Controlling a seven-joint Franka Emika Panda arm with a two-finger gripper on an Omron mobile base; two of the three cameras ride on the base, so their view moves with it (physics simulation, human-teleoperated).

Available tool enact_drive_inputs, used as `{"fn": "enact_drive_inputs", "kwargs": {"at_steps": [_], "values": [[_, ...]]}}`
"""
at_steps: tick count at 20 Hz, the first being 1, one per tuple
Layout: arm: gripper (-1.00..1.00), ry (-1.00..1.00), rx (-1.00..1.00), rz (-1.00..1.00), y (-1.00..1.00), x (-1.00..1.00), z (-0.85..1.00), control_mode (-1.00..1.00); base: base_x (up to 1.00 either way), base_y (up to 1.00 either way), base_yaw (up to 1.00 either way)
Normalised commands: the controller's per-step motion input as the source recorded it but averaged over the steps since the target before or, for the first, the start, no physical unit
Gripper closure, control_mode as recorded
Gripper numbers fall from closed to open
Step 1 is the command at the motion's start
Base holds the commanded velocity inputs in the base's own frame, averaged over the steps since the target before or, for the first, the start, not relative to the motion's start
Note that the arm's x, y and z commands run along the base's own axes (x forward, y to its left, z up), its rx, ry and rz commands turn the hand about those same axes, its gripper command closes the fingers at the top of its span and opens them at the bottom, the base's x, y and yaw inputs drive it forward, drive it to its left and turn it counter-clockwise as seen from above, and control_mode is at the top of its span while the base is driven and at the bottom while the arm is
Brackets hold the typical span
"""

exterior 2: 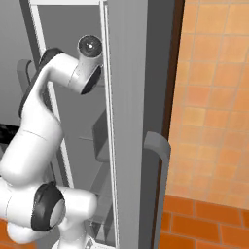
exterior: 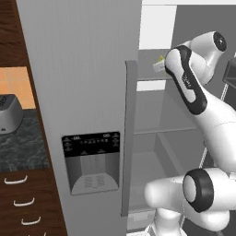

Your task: Place one lemon wedge and one chicken drumstick in each tupperware on the nearby counter, to pack two identical lunches.

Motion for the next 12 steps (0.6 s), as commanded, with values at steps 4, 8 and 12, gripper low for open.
{"fn": "enact_drive_inputs", "kwargs": {"at_steps": [4,8,12], "values": [[1.00,0.00,-0.05,0.00,0.00,-1.00,0.07,-1.00,0.00,0.00,0.00],[1.00,0.00,-0.10,-0.01,0.00,-1.00,0.00,-1.00,0.00,0.00,0.00],[1.00,0.00,-0.15,0.00,0.08,-1.00,-0.01,-1.00,0.00,0.00,0.00]]}}
